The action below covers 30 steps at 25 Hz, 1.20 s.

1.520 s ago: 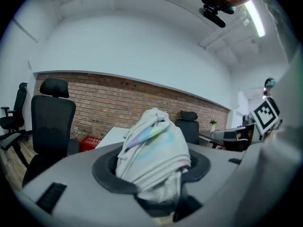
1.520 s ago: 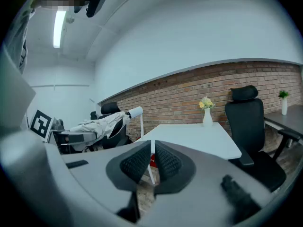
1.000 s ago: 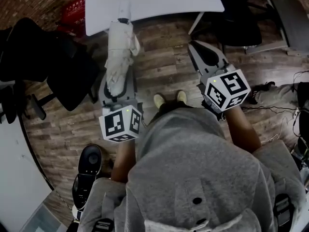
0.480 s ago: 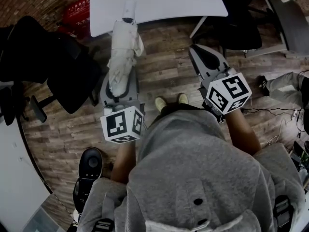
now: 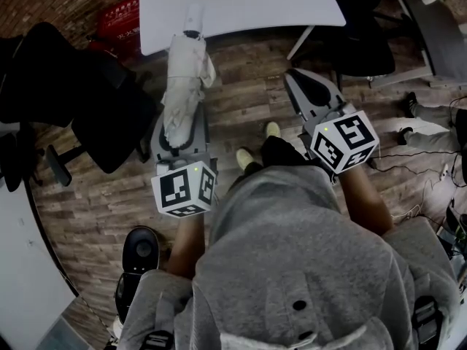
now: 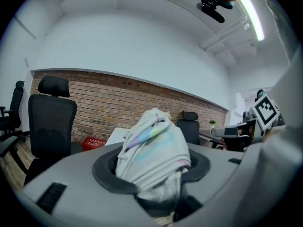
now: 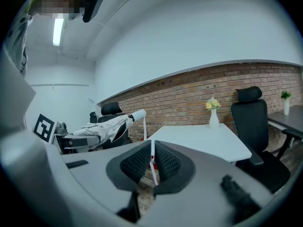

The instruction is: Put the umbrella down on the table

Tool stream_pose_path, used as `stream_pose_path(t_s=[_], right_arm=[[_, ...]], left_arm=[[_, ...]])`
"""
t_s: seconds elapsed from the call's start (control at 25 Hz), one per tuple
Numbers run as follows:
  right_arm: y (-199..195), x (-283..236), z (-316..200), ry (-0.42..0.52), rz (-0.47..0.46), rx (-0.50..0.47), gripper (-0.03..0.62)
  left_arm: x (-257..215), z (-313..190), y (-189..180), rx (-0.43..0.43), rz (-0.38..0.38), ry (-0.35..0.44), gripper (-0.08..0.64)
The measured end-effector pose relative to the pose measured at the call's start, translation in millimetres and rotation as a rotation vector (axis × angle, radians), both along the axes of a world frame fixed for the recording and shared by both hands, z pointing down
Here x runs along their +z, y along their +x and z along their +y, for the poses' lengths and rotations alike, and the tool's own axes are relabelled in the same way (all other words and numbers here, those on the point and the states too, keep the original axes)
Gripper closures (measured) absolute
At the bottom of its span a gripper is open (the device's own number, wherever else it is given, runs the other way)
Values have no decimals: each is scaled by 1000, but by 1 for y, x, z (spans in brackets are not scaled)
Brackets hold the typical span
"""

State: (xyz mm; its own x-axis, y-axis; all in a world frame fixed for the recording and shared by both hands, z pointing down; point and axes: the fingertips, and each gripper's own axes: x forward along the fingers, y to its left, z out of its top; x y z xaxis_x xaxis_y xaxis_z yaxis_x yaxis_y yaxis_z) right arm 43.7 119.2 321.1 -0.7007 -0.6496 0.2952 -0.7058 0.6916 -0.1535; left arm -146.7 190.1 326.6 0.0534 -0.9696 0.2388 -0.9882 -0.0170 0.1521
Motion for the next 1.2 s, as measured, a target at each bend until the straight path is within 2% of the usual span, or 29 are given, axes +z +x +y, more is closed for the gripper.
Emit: stream_pose_path(t_s=[0.88,1.2], right_arm=[[6,6,-10,19,-25,14,552],[27,11,-79,-15,-38,10,552]], left_arm=[[0,-13,5,20,-26,26,324],[-1,-77,26,14,-38,-4,324]])
